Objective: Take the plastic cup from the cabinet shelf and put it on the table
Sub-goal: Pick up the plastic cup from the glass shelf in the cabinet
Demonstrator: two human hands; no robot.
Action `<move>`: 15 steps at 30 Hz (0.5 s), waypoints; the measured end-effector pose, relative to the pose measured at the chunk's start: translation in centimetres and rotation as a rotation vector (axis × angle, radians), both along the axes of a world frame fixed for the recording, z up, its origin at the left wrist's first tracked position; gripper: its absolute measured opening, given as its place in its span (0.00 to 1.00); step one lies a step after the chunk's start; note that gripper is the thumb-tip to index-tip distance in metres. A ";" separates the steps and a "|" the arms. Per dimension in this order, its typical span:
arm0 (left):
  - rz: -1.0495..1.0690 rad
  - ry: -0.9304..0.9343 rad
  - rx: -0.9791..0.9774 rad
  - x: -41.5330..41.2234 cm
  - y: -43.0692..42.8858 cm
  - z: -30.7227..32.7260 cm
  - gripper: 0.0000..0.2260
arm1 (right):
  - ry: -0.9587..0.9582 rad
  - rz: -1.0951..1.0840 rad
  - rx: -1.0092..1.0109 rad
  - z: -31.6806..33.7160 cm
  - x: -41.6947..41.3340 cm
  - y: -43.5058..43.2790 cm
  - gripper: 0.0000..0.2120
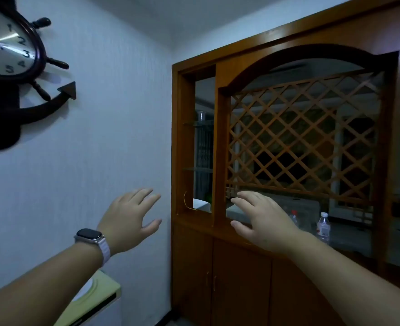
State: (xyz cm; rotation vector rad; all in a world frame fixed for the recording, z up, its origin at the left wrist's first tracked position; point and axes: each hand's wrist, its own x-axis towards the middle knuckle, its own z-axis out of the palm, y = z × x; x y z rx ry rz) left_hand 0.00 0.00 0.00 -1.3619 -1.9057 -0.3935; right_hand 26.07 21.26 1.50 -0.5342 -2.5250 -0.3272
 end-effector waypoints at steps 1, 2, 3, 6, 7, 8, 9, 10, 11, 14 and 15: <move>-0.002 0.002 -0.011 0.0 0.4 -0.1 0.27 | 0.000 0.011 -0.005 -0.1 0.1 0.5 0.30; 0.007 -0.014 -0.014 0.2 0.7 -0.1 0.27 | 0.000 0.022 -0.011 -0.1 0.2 0.9 0.30; 0.007 -0.008 -0.010 0.2 1.1 -0.4 0.27 | 0.000 0.028 -0.008 -0.3 0.1 1.5 0.30; 0.017 -0.006 0.004 -0.1 2.5 -1.5 0.27 | -0.007 0.043 -0.027 -1.2 -0.8 2.9 0.30; 0.011 -0.006 0.005 -0.4 3.0 -1.9 0.27 | -0.009 0.044 -0.037 -1.4 -1.2 3.4 0.30; 0.002 -0.006 0.003 -0.9 3.6 -2.0 0.27 | -0.015 0.041 -0.054 -1.6 -1.7 3.8 0.30; -0.001 -0.002 -0.007 -1.6 4.2 -2.2 0.27 | -0.022 0.042 -0.065 -1.8 -2.3 4.3 0.30; 0.000 0.002 -0.014 -2.3 4.9 -2.3 0.27 | -0.032 0.045 -0.070 -2.1 -3.0 4.9 0.30; 0.001 -0.003 -0.020 -3.3 5.7 -2.3 0.27 | -0.034 0.050 -0.072 -2.2 -4.0 5.5 0.30; -0.003 -0.015 -0.029 -6.7 8.1 -2.5 0.27 | -0.022 0.045 -0.074 -2.1 -7.5 7.5 0.30; -0.005 -0.009 -0.039 -8.1 8.9 -2.7 0.27 | -0.016 0.039 -0.071 -2.2 -8.9 8.2 0.30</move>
